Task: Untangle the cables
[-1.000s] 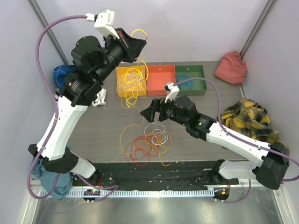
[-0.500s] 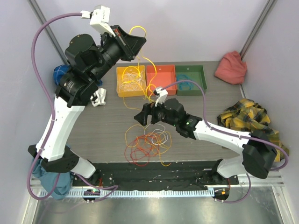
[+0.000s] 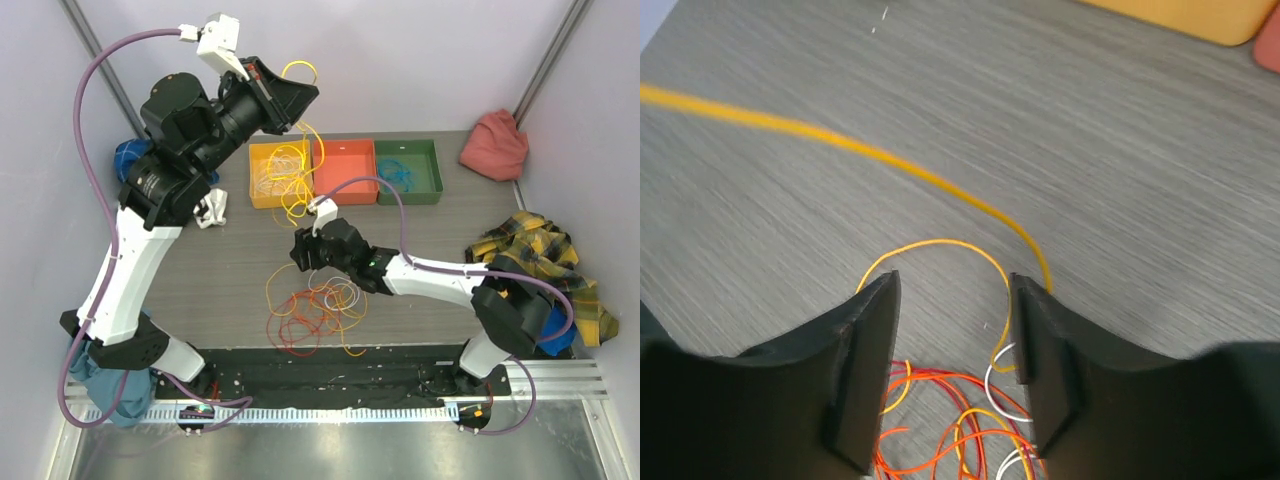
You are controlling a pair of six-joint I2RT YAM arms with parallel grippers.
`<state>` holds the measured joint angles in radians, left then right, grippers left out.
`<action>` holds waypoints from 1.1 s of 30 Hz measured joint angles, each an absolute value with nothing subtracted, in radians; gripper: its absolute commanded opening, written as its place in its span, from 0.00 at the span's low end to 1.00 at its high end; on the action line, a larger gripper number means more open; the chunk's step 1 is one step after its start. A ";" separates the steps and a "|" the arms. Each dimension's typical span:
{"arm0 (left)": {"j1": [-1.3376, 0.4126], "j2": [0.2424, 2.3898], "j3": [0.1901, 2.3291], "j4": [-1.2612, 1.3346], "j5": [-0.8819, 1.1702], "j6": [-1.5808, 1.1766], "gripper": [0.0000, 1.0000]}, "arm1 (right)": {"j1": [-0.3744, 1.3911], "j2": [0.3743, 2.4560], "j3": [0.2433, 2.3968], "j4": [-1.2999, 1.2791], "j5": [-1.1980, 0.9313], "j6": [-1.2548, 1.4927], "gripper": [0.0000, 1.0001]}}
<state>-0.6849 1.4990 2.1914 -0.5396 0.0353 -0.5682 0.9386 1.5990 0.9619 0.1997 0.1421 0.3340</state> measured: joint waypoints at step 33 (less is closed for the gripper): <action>-0.685 1.478 2.163 -0.548 0.078 -0.577 0.00 | 1.001 1.589 0.892 0.208 0.360 0.275 0.50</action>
<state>-0.6849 1.4776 2.1628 -0.5476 0.0776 -0.5766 1.0012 1.5894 0.8917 0.2085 0.3603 0.2749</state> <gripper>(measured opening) 0.043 0.720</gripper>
